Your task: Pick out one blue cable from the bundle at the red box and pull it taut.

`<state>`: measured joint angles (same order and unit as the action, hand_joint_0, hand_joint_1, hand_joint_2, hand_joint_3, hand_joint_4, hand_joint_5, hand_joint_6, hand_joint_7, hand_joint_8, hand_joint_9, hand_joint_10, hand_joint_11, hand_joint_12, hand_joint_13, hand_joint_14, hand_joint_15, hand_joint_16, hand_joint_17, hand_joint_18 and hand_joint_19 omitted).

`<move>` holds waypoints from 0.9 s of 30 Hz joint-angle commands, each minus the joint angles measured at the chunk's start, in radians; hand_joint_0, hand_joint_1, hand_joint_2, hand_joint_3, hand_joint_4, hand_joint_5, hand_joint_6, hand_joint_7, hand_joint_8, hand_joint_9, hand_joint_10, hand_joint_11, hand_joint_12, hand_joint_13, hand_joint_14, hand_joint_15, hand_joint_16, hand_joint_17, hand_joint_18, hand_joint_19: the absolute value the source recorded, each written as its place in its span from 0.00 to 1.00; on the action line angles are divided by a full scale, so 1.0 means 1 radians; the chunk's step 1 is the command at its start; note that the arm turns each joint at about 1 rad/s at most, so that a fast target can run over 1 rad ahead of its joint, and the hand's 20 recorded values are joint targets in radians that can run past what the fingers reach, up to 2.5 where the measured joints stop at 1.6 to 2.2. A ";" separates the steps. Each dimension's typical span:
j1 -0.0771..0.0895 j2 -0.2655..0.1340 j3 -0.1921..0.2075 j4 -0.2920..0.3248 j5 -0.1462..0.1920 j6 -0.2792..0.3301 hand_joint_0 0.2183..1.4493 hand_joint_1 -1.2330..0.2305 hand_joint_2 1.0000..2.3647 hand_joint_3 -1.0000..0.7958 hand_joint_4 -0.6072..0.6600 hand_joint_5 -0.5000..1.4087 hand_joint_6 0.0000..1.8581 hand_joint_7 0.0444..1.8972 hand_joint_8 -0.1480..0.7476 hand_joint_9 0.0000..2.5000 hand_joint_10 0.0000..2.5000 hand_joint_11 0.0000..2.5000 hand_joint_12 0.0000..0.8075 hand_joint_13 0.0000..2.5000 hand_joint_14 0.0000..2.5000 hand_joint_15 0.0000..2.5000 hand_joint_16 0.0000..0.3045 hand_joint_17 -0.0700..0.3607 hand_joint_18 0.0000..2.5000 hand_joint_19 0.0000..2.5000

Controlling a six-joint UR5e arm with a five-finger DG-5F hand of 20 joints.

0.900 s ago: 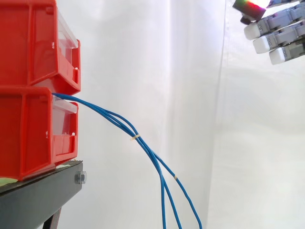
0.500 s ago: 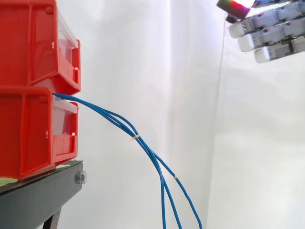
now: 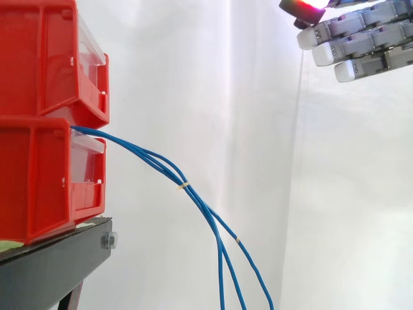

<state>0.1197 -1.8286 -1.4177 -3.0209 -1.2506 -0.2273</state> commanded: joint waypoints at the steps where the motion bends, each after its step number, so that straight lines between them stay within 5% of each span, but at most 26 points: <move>1: 0.009 -0.014 0.000 -0.001 0.008 -0.012 0.21 0.42 0.00 0.28 0.65 0.15 0.27 0.37 0.45 0.21 0.00 0.02 0.42 0.20 0.00 0.10 0.17 0.43 0.11 0.17; 11: 0.037 -0.118 0.005 0.066 0.008 -0.003 0.21 0.42 0.00 0.28 0.65 0.15 0.27 0.37 0.45 0.22 0.00 0.04 0.42 0.21 0.00 0.11 0.16 0.42 0.12 0.17; 27: 0.063 -0.170 0.005 0.099 0.065 0.005 0.22 0.43 0.00 0.28 0.65 0.15 0.27 0.38 0.46 0.23 0.00 0.06 0.42 0.22 0.00 0.12 0.16 0.42 0.13 0.18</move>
<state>0.1793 -1.9839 -1.4130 -2.9256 -1.1998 -0.2308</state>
